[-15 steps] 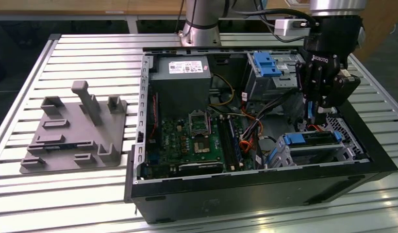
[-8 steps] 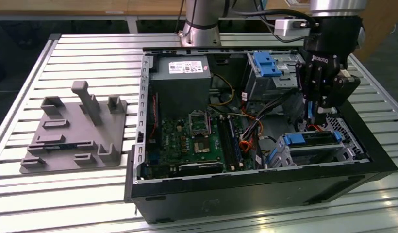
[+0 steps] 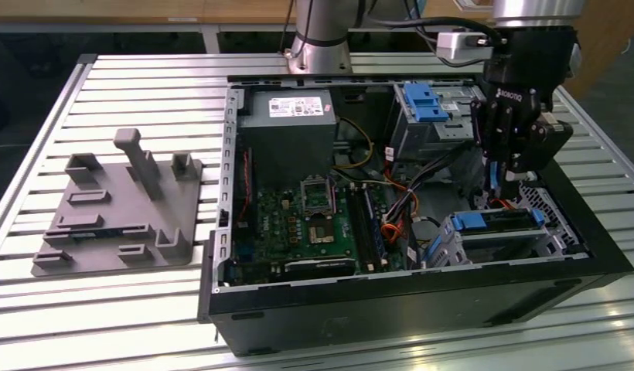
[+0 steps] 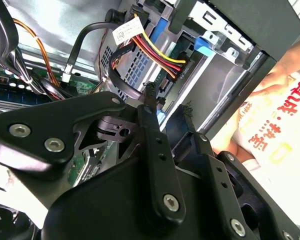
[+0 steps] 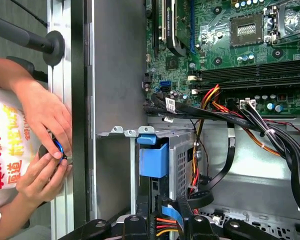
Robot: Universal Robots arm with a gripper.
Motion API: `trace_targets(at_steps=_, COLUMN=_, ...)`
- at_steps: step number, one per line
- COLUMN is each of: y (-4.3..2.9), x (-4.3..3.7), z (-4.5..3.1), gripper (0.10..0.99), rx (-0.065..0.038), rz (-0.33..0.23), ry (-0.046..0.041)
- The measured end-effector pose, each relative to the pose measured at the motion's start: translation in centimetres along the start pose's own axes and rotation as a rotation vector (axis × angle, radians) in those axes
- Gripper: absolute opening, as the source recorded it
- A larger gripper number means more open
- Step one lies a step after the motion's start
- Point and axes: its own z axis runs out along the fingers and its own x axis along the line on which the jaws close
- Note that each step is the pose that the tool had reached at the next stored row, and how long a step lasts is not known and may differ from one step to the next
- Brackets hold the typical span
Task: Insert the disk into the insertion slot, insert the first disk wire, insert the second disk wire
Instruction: 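Insert the second disk wire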
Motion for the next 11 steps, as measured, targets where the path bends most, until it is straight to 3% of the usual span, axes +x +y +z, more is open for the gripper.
trace_targets(at_steps=11, y=-0.01, x=0.17, z=0.21, gripper=0.361, rx=-0.002, rz=0.001, ry=-0.0003)
